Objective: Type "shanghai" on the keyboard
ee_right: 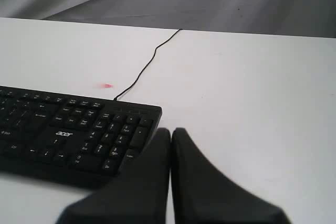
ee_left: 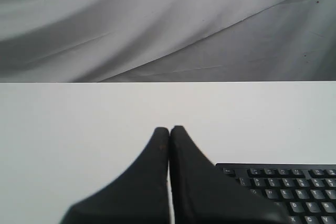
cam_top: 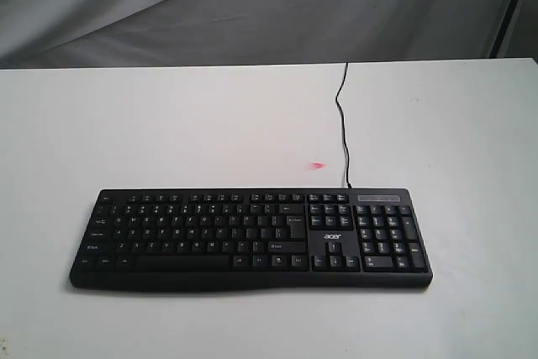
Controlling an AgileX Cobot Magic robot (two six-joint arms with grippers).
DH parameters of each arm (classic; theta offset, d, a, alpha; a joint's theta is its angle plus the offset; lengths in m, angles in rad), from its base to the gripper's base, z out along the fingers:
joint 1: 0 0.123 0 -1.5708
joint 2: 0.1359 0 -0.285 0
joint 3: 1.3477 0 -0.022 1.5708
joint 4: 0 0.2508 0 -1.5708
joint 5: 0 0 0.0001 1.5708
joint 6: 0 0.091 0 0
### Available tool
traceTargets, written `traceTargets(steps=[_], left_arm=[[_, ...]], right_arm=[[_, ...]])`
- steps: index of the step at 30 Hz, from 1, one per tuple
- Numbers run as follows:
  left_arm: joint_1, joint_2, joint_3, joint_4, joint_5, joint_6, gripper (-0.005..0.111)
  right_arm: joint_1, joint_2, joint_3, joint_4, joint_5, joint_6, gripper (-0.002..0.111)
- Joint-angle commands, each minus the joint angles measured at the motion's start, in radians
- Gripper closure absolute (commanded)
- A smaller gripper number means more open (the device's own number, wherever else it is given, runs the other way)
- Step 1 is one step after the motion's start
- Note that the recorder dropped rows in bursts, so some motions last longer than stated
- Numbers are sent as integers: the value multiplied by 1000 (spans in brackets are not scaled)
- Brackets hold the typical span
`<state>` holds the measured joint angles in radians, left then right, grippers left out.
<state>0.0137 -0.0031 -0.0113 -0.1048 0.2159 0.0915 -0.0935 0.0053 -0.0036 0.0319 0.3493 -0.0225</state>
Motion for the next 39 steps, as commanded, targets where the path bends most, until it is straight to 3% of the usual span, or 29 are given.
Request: traceTargets(steps=[1,20,39], left_arm=[[-4,3,1,-4,-3,-1,106],[-4,3,1,-4,-3,-1,106],[-4,3,1,-4,-3,-1,106]], right_arm=[[1,-5,4,-10,1,-2,108],[1,-5,4,-10,-6,-2,108],[1,-5,4,-10,-472,-2,108]])
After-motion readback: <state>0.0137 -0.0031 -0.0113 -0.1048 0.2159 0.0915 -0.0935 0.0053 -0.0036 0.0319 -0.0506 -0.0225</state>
